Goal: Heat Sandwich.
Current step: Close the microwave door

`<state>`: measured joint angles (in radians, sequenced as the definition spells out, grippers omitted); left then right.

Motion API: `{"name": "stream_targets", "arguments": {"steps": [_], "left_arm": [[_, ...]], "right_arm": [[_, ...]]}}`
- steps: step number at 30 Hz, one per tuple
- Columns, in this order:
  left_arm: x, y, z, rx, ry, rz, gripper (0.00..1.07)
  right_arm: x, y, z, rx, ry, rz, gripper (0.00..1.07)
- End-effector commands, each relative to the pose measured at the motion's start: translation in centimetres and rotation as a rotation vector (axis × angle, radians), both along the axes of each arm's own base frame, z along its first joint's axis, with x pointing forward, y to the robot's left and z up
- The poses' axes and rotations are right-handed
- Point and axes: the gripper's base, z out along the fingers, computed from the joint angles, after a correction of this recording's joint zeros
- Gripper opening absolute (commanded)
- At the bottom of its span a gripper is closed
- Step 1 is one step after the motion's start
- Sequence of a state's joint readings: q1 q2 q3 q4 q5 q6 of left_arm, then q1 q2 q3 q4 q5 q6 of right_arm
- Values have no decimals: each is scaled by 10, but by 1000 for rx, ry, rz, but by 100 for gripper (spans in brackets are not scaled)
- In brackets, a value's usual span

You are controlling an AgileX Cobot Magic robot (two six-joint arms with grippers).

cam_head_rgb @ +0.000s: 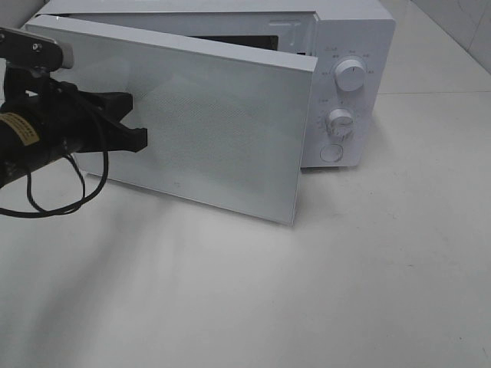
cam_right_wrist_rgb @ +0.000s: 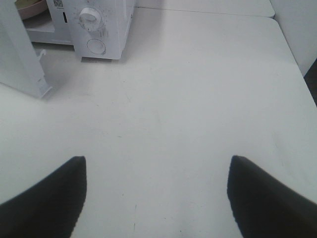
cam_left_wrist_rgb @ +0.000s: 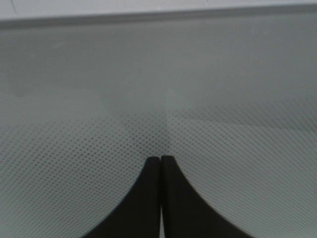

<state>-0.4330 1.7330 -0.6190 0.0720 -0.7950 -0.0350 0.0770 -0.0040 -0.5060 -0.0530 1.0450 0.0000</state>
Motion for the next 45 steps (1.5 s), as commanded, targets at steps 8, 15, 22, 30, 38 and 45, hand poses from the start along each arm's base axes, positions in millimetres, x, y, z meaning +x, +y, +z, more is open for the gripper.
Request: {"name": "stream_targets", "arguments": {"steps": [8, 15, 22, 30, 38, 45], "left_arm": [[11, -23, 3, -21, -1, -23, 0], [16, -37, 6, -41, -3, -29, 0], [27, -47, 9, -48, -9, -36, 0], [35, -61, 5, -50, 3, -50, 0], [50, -76, 7, -60, -7, -59, 0], [57, -89, 9, -65, -11, -76, 0]], "right_arm": [[-4, 0, 0, 11, -32, -12, 76], [-4, 0, 0, 11, -32, -12, 76], [-4, 0, 0, 11, -32, -12, 76], [-4, 0, 0, 11, -32, -12, 76], [-4, 0, 0, 11, -32, -12, 76], [-4, 0, 0, 11, -32, -12, 76]]}}
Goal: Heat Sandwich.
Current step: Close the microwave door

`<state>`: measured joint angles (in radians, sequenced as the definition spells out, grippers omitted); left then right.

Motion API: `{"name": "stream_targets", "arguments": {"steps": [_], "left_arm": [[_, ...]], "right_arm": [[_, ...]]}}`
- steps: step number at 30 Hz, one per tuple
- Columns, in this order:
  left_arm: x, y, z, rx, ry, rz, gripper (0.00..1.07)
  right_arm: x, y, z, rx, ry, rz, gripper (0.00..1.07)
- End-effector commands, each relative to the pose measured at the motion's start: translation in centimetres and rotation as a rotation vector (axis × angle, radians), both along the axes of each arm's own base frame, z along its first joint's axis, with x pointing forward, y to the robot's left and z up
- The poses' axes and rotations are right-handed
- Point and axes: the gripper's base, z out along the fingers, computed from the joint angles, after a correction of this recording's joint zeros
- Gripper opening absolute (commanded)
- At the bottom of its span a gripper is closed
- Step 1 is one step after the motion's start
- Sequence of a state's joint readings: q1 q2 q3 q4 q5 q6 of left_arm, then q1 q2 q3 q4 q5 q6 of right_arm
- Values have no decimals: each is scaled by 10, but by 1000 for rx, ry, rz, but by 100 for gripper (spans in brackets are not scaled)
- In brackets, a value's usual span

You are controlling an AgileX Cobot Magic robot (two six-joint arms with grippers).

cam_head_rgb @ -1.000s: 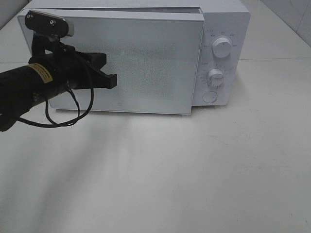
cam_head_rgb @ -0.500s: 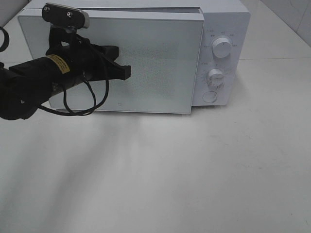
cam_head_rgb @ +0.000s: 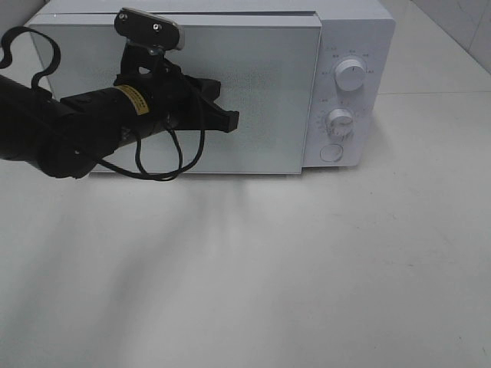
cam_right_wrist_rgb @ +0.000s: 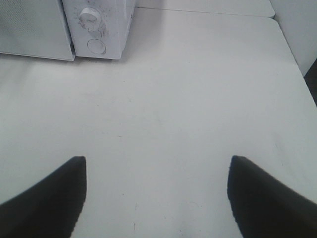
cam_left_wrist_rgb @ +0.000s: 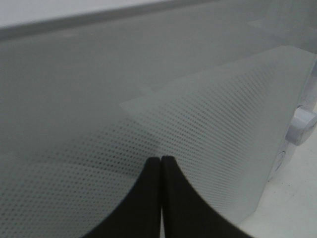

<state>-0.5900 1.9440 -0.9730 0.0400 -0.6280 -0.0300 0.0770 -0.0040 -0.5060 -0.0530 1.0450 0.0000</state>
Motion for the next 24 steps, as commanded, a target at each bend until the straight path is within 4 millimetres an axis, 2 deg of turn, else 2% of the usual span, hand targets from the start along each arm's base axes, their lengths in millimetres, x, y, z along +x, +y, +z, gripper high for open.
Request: {"name": "stream_targets", "arguments": {"steps": [1, 16, 24], "left_arm": [[14, -3, 11, -71, -30, 50, 0], [37, -38, 12, -74, -25, 15, 0], [45, -47, 15, -87, -41, 9, 0]], "right_arm": [[-4, 0, 0, 11, -32, -12, 76], [-4, 0, 0, 11, -32, -12, 76], [-4, 0, 0, 11, -32, -12, 76]]}}
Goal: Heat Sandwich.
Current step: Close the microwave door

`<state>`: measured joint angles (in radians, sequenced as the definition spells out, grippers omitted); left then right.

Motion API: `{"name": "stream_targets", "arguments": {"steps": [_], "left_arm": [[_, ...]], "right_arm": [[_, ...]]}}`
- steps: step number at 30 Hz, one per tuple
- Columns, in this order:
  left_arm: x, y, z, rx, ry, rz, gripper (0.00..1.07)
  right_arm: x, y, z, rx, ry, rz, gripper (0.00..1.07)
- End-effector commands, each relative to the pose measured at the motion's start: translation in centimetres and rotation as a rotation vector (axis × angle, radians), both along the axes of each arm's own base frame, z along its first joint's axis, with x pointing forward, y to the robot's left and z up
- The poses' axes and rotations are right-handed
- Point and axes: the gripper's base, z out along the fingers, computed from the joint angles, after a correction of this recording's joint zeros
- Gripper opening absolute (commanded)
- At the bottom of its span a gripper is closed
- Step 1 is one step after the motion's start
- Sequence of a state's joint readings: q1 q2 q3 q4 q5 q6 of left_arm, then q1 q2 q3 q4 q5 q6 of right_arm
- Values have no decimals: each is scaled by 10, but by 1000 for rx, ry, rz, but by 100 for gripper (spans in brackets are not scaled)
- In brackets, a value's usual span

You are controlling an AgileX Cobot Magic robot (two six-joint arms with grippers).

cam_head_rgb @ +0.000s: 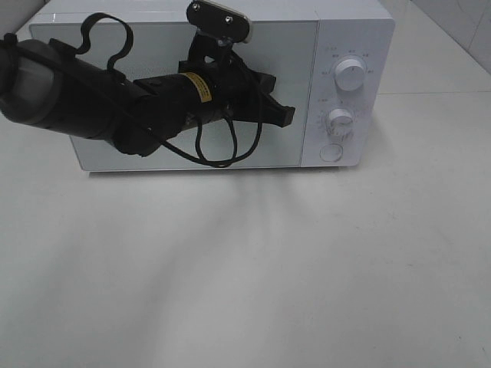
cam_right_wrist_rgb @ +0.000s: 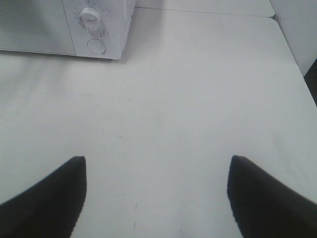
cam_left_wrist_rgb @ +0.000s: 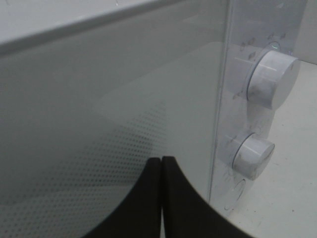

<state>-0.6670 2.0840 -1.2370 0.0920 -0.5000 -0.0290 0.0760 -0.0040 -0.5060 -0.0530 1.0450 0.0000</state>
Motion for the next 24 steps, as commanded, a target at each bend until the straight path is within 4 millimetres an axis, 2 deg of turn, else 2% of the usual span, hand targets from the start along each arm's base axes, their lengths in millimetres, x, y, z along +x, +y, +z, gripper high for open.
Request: {"name": "stream_targets", "arguments": {"steps": [1, 24], "left_arm": [[22, 13, 14, -126, -15, 117, 0], [22, 13, 14, -125, -12, 118, 0]], "right_arm": [[-4, 0, 0, 11, -32, -11, 76], [-4, 0, 0, 11, -32, -11, 76]]}}
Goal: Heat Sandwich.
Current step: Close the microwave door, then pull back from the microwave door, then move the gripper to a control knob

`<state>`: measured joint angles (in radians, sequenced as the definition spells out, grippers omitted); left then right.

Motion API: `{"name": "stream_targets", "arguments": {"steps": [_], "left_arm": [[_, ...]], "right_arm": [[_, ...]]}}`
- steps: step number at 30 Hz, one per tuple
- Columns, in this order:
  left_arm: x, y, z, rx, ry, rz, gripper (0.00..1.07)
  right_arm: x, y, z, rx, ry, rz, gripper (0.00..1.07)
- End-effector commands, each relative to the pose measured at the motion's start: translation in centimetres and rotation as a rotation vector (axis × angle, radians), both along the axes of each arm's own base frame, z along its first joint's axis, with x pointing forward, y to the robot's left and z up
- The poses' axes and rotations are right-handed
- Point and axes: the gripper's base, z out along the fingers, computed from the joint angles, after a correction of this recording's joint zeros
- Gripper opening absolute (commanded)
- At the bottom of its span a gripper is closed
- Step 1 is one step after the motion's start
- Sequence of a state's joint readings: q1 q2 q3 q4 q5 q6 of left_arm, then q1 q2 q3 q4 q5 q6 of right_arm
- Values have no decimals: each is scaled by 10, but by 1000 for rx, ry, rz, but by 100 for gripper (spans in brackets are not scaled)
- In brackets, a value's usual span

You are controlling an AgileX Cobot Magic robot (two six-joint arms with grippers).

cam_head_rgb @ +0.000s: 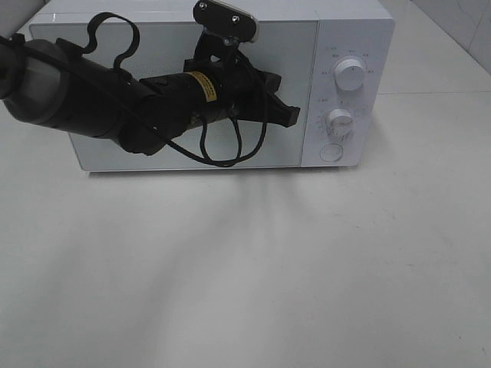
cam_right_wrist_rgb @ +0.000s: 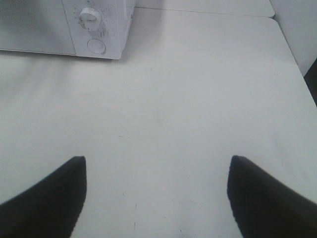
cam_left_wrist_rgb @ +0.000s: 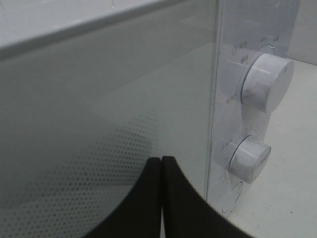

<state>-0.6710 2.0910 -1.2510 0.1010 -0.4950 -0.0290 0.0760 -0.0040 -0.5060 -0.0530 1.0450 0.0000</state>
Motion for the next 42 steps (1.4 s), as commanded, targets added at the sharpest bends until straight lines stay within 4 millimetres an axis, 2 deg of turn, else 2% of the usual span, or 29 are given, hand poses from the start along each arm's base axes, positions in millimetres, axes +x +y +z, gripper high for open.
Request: {"name": "stream_targets", "arguments": {"steps": [1, 7, 11, 19, 27, 28, 29, 30, 32, 33, 34, 35, 36, 42], "left_arm": [[21, 17, 13, -126, -4, 126, 0], [19, 18, 15, -100, 28, 127, 0], [15, 21, 23, -96, 39, 128, 0], [-11, 40, 28, -97, 96, 140, 0], [-39, 59, 43, -68, 222, 161, 1], [-43, 62, 46, -48, 236, 159, 6], [-50, 67, 51, -15, 275, 163, 24], [-50, 67, 51, -15, 275, 163, 24], [-56, 71, 55, 17, 314, 168, 56], [-61, 75, 59, 38, 364, 181, 86], [-61, 75, 59, 38, 364, 181, 86], [-64, 77, 60, 59, 393, 184, 98], [-68, 80, 62, 78, 424, 189, 102], [-93, 97, 76, 208, 587, 208, 100]], "right_arm": [[-4, 0, 0, 11, -32, -11, 76], [-4, 0, 0, 11, -32, -11, 76], [-4, 0, 0, 11, -32, -11, 76], [-4, 0, 0, 11, -32, -11, 76], [-4, 0, 0, 11, -32, -11, 76], [-4, 0, 0, 11, -32, -11, 76], [-4, 0, 0, 11, -32, -11, 76], [-4, 0, 0, 11, -32, -11, 76], [-4, 0, 0, 11, -32, -11, 76], [-4, 0, 0, 11, -32, -11, 76], [-4, 0, 0, 11, -32, -11, 76], [-4, 0, 0, 11, -32, -11, 76], [-4, 0, 0, 11, -32, -11, 76], [-4, 0, 0, 11, -32, -11, 76]]}}
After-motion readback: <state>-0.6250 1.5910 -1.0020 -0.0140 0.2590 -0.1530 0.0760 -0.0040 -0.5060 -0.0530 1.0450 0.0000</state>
